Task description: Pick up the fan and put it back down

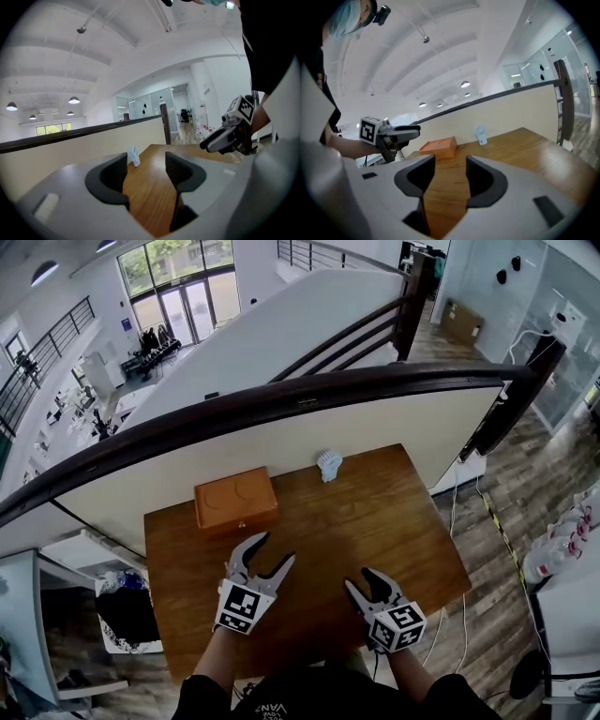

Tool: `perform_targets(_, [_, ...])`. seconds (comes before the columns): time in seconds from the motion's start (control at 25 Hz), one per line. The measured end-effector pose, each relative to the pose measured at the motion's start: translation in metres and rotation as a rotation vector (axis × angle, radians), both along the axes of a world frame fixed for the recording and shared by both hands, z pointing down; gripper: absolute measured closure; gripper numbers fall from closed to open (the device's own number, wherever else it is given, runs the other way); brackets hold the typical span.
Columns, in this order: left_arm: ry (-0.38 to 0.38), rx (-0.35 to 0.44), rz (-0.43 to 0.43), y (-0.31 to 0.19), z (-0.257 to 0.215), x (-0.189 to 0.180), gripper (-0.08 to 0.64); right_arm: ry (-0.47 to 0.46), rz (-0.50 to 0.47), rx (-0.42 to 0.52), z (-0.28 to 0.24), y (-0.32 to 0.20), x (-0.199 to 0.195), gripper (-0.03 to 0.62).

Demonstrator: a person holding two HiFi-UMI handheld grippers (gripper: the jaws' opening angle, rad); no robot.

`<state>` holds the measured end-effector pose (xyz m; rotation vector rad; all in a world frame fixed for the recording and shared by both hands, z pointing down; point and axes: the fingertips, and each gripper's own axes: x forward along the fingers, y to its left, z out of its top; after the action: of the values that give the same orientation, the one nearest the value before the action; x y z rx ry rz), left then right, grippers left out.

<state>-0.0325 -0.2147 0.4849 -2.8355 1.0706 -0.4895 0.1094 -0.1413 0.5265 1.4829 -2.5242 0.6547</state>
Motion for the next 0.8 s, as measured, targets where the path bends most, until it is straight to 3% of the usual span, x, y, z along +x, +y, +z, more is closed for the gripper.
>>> perform_targets(0.36, [0.059, -0.071, -0.016, 0.073, 0.008, -0.042, 0.318, 0.026, 0.013, 0.049, -0.009, 0.031, -0.037, 0.413])
perform_targets(0.56, [0.074, -0.055, -0.013, 0.105, 0.007, -0.057, 0.453, 0.048, -0.007, 0.070, -0.011, 0.049, -0.061, 0.532])
perform_targets(0.8, [0.075, -0.042, -0.036, 0.130, 0.011, -0.069, 0.535, 0.081, -0.021, 0.055, -0.003, 0.065, -0.081, 0.558])
